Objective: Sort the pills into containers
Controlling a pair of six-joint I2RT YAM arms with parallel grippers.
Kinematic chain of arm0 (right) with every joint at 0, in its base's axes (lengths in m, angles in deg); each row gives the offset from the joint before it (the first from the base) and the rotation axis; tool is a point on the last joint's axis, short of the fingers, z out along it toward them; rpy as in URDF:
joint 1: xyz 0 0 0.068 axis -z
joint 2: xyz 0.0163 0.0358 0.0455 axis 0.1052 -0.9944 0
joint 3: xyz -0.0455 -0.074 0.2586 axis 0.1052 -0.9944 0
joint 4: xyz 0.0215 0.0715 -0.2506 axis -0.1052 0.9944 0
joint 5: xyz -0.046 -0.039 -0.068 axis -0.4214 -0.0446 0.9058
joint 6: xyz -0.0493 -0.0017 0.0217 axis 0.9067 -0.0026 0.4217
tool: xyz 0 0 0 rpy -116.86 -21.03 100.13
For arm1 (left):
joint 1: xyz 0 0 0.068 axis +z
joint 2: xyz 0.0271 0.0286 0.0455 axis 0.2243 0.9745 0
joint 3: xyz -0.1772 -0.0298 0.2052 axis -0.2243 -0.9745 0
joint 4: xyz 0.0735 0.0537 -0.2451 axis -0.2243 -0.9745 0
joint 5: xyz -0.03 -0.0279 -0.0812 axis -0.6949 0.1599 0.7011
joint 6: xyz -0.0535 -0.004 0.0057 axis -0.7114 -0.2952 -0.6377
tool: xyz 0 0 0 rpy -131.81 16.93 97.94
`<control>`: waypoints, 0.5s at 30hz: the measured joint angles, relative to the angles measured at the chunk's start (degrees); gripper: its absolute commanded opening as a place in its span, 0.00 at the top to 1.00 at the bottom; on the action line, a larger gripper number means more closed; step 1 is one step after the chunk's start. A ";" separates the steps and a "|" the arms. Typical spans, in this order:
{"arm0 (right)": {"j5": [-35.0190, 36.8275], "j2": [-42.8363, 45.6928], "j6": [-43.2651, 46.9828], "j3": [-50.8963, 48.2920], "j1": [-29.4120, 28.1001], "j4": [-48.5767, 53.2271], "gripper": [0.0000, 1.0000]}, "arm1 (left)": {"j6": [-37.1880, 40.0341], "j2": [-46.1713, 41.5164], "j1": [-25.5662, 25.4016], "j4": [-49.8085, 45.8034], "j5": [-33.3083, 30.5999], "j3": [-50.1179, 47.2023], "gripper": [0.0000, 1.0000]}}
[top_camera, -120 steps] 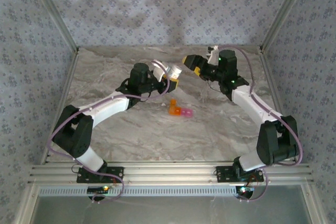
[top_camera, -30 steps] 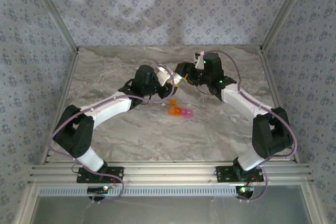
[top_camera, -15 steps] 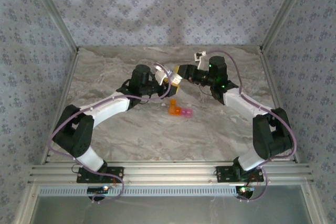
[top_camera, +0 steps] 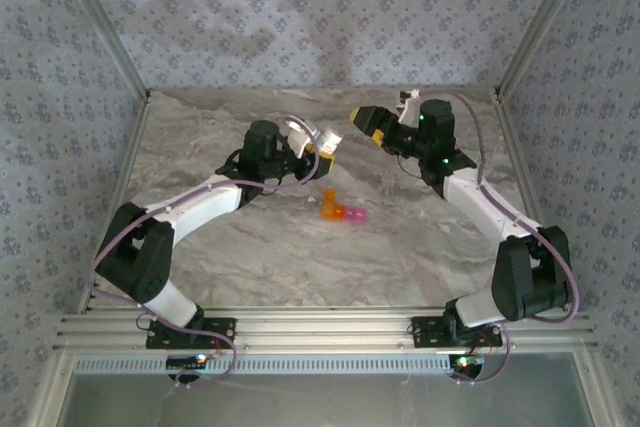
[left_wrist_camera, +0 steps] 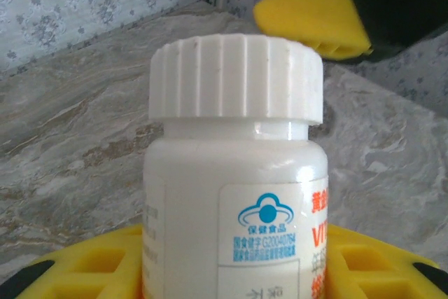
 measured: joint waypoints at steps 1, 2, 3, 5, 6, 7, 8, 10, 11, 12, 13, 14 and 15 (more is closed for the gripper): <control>0.59 0.00 -0.28 0.46 0.00 1.07 0.08 | 0.68 0.00 -0.31 -0.66 -0.57 0.09 1.00; 1.01 -0.02 -0.59 0.83 -0.02 2.19 0.08 | 1.38 0.00 -0.68 -1.31 -1.25 0.22 1.00; 1.33 -0.02 -1.05 1.11 -0.13 3.23 0.07 | 1.90 0.00 -1.03 -1.84 -1.70 0.33 1.00; 1.90 -0.42 -1.57 1.77 -0.59 4.68 0.07 | 2.93 0.00 -1.68 -2.56 -2.58 0.63 1.00; 2.10 -0.85 -1.64 2.25 -1.03 5.27 0.07 | 3.30 0.00 -1.90 -2.93 -2.91 0.76 1.00; 2.29 -1.29 -1.68 2.62 -1.46 5.73 0.07 | 3.58 0.00 -2.14 -3.32 -3.19 0.92 1.00; 2.51 -1.86 -1.79 3.06 -2.16 6.29 0.07 | 3.85 0.02 -2.27 -3.54 -3.26 1.11 1.00; 2.91 -2.89 -1.81 3.54 -3.41 6.95 0.07 | 4.39 0.02 -2.54 -3.80 -3.61 1.42 1.00; 3.02 -3.37 -1.81 3.67 -4.04 7.21 0.07 | 4.52 0.02 -2.75 -3.85 -3.82 1.55 1.00; 3.32 -3.78 -1.81 3.78 -4.66 7.39 0.07 | 4.72 0.02 -2.82 -3.96 -4.07 1.68 1.00; 3.39 -4.07 -1.81 3.80 -5.16 7.63 0.08 | 4.90 0.02 -2.89 -4.07 -4.20 1.77 1.00; 3.45 -4.28 -1.81 3.85 -5.62 7.93 0.09 | 4.92 0.02 -2.91 -4.24 -4.28 1.88 1.00; 3.52 -4.44 -1.81 3.87 -6.01 8.15 0.10 | 4.94 0.02 -2.93 -4.44 -4.46 2.03 1.00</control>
